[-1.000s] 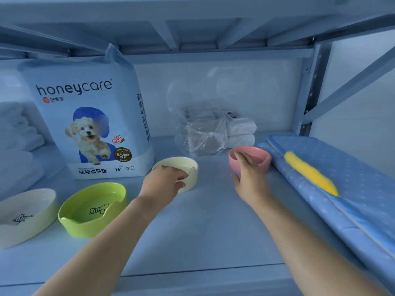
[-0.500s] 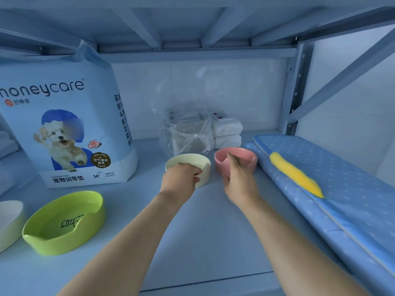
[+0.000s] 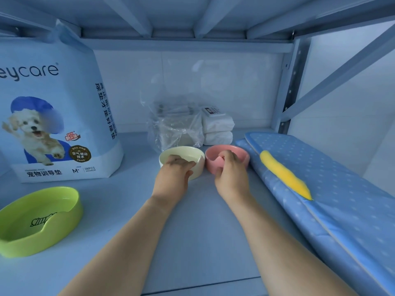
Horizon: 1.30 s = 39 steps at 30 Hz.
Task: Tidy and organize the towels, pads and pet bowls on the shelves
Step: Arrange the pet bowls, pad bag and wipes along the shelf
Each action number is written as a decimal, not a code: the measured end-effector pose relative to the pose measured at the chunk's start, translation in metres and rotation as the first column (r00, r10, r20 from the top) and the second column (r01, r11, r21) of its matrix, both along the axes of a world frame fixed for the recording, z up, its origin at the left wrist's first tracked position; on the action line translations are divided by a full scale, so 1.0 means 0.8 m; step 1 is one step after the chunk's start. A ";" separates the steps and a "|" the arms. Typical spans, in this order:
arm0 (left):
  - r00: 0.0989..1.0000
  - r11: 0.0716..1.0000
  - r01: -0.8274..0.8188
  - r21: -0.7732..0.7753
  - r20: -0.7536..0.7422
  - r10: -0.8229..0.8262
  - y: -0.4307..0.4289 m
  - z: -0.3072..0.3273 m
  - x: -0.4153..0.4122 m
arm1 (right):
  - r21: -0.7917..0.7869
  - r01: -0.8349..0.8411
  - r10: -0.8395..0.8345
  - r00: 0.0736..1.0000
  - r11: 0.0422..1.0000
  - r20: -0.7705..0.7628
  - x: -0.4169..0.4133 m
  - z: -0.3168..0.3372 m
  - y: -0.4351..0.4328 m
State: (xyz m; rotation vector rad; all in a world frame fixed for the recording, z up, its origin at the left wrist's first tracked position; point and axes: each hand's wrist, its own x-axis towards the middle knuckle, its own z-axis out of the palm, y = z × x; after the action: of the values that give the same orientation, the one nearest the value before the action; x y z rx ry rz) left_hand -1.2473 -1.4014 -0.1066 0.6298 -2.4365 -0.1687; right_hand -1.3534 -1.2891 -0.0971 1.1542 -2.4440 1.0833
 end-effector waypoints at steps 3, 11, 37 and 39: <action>1.000 0.999 -0.014 -0.039 -0.007 0.014 0.000 -0.002 0.001 | -0.016 -0.018 0.018 1.000 1.000 -0.003 0.000 -0.001 -0.002; 0.993 0.984 -0.096 -0.149 -0.081 0.084 0.005 -0.008 0.001 | 0.026 -0.082 0.082 0.997 0.996 -0.009 0.000 -0.006 -0.003; 0.973 0.973 -0.195 -0.123 0.099 0.208 0.003 0.057 0.194 | -0.026 -0.466 0.436 0.845 0.884 -0.310 0.114 0.022 -0.028; 0.971 0.971 -0.220 -0.092 0.077 0.227 -0.008 0.062 0.236 | -0.032 -0.536 0.507 0.814 0.844 -0.283 0.155 0.027 -0.043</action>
State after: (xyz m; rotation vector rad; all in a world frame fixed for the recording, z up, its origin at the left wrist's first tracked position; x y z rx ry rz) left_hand -1.0584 -1.4075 -0.0573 0.8840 -2.4181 0.0522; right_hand -1.2293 -1.3236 -0.0755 1.8657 -1.8755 1.0875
